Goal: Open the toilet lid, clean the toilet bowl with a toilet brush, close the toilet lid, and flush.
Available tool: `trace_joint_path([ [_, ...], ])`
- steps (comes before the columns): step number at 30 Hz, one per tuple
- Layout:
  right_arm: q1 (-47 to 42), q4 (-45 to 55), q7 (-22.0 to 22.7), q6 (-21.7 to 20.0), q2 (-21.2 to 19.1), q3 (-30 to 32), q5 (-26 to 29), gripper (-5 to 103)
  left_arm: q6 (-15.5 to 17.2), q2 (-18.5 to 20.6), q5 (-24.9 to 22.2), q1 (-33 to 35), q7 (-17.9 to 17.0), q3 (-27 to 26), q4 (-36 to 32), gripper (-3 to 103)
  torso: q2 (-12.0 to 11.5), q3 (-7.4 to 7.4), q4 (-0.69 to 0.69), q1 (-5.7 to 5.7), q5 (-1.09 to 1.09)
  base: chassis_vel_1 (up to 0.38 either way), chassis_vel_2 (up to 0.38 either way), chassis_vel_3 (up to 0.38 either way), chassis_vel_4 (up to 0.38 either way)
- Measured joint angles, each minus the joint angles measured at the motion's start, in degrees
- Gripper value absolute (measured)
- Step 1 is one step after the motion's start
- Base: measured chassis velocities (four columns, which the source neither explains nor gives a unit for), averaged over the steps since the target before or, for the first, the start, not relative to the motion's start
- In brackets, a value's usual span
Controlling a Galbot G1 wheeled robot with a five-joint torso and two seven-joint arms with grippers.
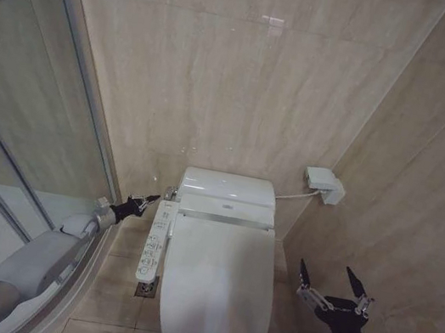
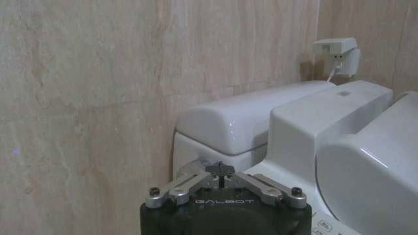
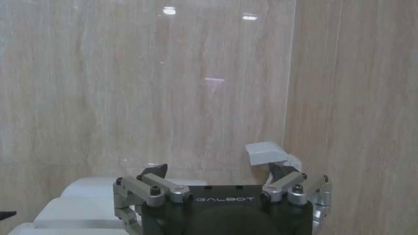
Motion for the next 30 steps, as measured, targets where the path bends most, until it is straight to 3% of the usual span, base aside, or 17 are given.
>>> trace_joint_path([
  [30,0.0,0.0,0.0,0.0,0.0,0.0,0.0,100,-1.59,-0.83,-0.13,-0.63,1.92,0.23,1.19,0,-0.01,-0.01,0.01,-0.02,0.0,-0.026,0.029,0.028,-0.026],
])
